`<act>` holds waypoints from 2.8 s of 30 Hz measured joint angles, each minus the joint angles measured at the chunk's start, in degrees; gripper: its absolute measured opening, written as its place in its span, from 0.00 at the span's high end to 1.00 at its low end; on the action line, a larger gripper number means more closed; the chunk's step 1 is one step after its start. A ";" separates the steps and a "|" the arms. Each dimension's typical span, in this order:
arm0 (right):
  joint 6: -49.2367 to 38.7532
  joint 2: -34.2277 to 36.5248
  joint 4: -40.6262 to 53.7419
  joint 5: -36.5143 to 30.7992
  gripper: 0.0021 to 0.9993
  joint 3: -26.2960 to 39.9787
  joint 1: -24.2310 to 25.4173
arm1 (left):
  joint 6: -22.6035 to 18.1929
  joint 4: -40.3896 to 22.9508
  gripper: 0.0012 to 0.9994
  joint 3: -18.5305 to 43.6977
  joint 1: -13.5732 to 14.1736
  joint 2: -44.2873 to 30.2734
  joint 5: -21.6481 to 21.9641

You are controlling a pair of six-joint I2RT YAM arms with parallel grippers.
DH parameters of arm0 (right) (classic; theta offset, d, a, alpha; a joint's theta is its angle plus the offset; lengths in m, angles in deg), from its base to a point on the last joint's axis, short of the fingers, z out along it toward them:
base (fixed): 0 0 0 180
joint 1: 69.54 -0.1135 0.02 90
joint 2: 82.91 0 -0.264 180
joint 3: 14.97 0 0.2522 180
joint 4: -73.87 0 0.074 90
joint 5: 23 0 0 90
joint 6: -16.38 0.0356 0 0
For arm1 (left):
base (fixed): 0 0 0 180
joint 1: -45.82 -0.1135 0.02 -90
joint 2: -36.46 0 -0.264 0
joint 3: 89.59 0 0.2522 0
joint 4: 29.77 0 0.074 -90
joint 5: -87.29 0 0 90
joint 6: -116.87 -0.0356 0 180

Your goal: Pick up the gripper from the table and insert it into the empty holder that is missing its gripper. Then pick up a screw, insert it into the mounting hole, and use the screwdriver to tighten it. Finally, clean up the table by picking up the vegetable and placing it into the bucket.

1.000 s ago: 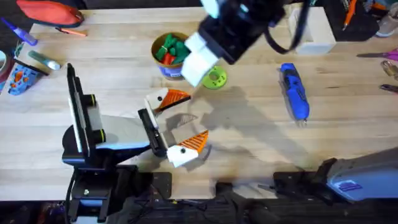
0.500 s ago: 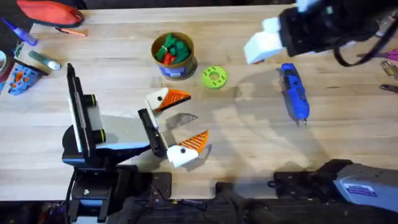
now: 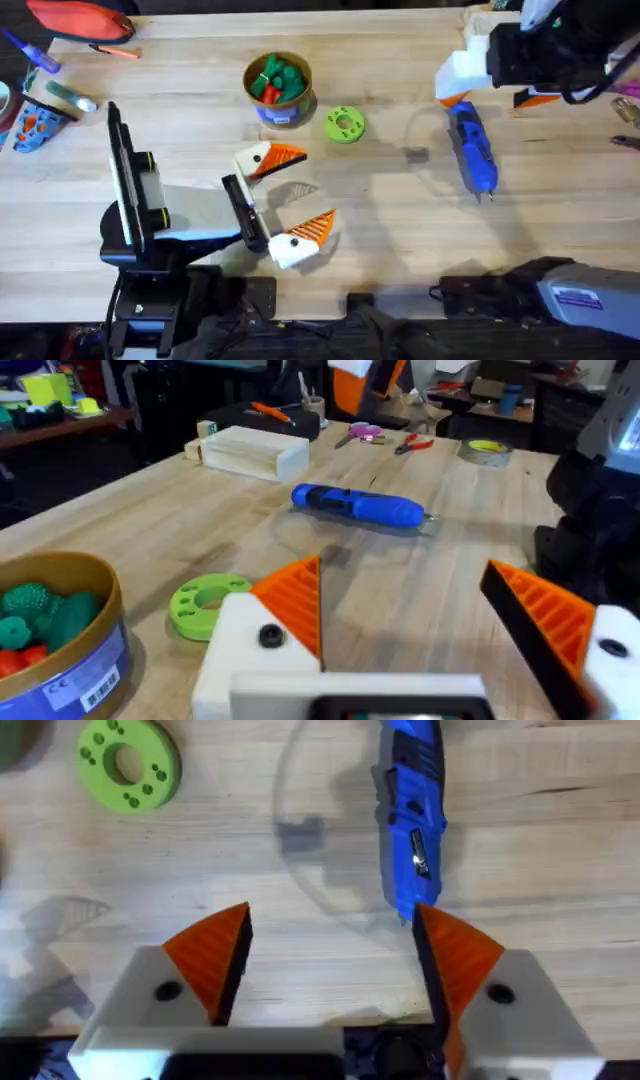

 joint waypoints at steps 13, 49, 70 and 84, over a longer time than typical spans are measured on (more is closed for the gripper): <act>0.17 0.51 -0.87 0.02 0.09 -0.04 0.00 | 0.00 0.00 0.01 0.00 0.00 0.00 -0.01; 0.17 0.51 -0.82 0.00 0.09 -0.07 0.00 | -0.43 0.00 0.98 0.00 0.00 0.00 -0.01; -0.98 0.51 -1.01 -1.23 0.09 -4.33 5.56 | -0.42 0.00 0.99 0.00 0.00 0.00 0.00; -7.07 0.51 -10.39 -3.34 0.08 -15.21 10.08 | -0.42 0.00 0.99 0.00 0.00 0.00 -0.01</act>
